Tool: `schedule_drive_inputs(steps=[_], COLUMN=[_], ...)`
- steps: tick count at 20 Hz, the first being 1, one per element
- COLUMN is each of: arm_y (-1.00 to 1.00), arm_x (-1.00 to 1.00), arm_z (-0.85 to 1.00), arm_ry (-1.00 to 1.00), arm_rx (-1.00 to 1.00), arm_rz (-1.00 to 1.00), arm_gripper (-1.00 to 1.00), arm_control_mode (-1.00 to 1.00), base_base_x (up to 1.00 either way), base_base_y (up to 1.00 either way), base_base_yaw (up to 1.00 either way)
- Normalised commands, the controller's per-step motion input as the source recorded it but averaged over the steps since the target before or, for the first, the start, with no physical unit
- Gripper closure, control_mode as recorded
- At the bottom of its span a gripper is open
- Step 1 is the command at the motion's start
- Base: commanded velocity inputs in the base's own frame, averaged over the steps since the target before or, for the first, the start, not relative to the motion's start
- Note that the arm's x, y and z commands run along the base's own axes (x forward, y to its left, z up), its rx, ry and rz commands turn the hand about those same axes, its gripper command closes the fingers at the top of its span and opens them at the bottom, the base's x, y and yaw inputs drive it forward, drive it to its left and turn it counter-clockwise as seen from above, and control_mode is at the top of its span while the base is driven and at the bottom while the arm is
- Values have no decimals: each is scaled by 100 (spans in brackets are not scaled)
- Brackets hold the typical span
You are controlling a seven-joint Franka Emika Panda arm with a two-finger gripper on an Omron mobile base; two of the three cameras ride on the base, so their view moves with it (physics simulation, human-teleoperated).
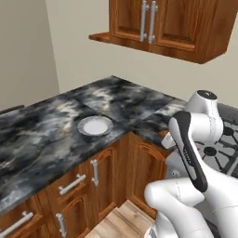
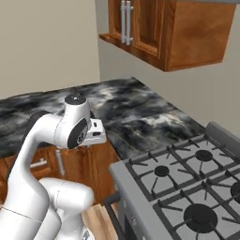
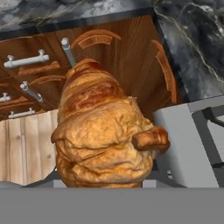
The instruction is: Pick the croissant and place it on the pan. Then turn on the stove to warm the croissant.
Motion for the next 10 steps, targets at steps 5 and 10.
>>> schedule_drive_inputs(steps=[5,10], arm_y=[0,0], arm_x=[0,0], arm_z=[0,0], arm_ry=[0,0], arm_rx=[0,0], arm_rz=[0,0], arm_gripper=[100,100], arm_control_mode=[100,100], base_base_x=[-31,-26], base_base_y=[0,0], base_base_yaw=[-37,-36])
